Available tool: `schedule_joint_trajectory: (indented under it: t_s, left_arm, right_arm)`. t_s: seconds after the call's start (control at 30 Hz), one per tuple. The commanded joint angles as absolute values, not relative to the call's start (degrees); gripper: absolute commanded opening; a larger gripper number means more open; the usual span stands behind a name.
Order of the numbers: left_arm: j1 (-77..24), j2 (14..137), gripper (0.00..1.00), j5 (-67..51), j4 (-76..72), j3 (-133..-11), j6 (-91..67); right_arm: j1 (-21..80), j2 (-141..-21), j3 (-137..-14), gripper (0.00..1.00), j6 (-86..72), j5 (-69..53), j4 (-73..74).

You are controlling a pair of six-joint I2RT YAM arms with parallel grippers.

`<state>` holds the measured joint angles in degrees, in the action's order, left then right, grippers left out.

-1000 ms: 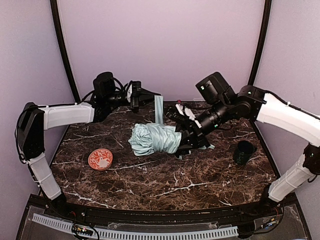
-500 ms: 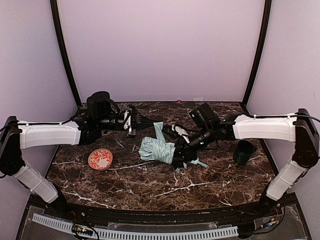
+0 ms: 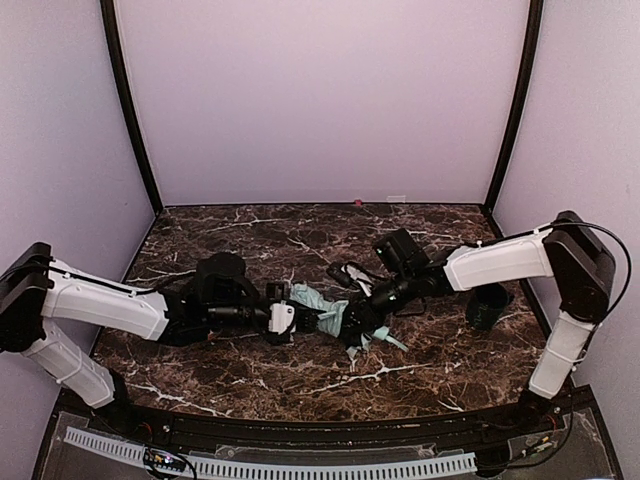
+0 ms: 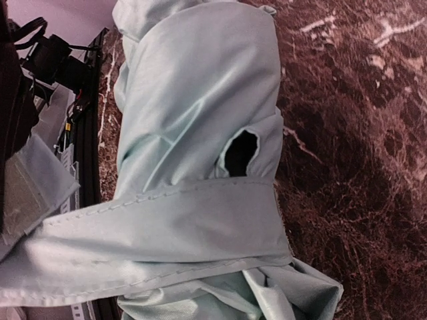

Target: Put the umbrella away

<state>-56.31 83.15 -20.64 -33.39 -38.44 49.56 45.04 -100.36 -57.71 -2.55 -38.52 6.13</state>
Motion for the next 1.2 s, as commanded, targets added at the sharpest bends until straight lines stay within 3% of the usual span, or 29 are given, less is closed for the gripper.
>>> schedule_joint_trajectory:
  t_s: [0.0,0.17,0.5,0.83,0.9,1.17]
  left_arm:
    - [-61.46,87.85,0.00,-17.61,-32.41,-36.61,53.81]
    - [-61.52,92.08,0.00,-11.77,-28.53,-35.33,56.59]
    - [-61.52,102.39,0.00,-4.97,-27.50,-36.66,57.70]
    - [-61.00,104.74,0.00,-0.61,-29.52,-37.03,58.73]
    - [-60.91,105.00,0.00,-0.50,-29.34,-37.30,58.73]
    - [-60.73,105.06,0.00,-0.27,-28.56,-37.50,58.12]
  right_arm:
    - [40.72,-106.27,-56.32,0.00,-8.96,-29.11,0.39]
    - [38.33,-110.26,-56.38,0.01,-10.19,-35.13,-1.95]
    - [37.97,-111.32,-57.66,0.25,-8.62,-39.86,2.82]
    - [37.88,-107.59,-57.99,0.44,-3.42,-44.09,11.02]
    - [37.93,-107.30,-58.69,0.53,-2.19,-45.45,12.86]
    - [37.97,-103.37,-61.92,0.72,4.70,-44.56,24.47]
